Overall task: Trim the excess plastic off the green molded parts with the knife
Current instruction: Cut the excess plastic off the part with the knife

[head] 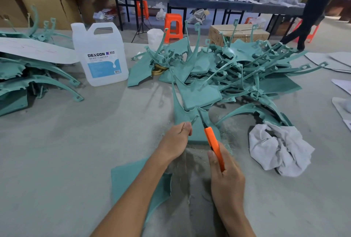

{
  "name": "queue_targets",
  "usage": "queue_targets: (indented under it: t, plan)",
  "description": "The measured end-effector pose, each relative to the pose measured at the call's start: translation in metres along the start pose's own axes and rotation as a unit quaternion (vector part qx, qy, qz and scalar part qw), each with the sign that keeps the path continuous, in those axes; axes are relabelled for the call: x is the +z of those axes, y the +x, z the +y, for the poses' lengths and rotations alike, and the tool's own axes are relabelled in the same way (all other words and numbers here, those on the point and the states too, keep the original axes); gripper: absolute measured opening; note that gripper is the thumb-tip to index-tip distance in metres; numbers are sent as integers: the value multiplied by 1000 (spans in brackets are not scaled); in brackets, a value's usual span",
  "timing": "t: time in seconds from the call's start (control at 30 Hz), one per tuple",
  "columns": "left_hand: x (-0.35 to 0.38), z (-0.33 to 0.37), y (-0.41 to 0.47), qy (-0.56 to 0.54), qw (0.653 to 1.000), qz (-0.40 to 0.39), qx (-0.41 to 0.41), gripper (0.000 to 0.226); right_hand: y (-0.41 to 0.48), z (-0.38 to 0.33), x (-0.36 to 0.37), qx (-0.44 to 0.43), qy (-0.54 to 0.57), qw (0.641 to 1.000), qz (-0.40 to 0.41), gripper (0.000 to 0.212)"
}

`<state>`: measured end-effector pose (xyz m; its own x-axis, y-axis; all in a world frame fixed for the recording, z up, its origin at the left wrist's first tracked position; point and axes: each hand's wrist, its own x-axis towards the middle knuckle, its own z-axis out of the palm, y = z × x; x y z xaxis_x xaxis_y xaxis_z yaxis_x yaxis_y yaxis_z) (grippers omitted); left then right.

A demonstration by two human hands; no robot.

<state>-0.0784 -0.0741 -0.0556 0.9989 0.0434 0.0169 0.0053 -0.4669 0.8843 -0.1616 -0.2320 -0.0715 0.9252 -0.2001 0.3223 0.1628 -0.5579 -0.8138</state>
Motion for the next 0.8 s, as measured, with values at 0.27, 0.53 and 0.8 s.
queue_targets:
  t: [0.27, 0.53, 0.8]
  plan:
    - [0, 0, 0, 14, 1000, -3, 7, 42, -1, -1, 0, -10, -1, 1000, -12, 44]
    - [0, 1, -1, 8, 1000, -7, 7, 42, 0, 1, 2, -22, -23, 999, -23, 37]
    - [-2, 4, -4, 27, 999, -15, 9, 44, 0, 2, 2, -10, -31, 999, -38, 39]
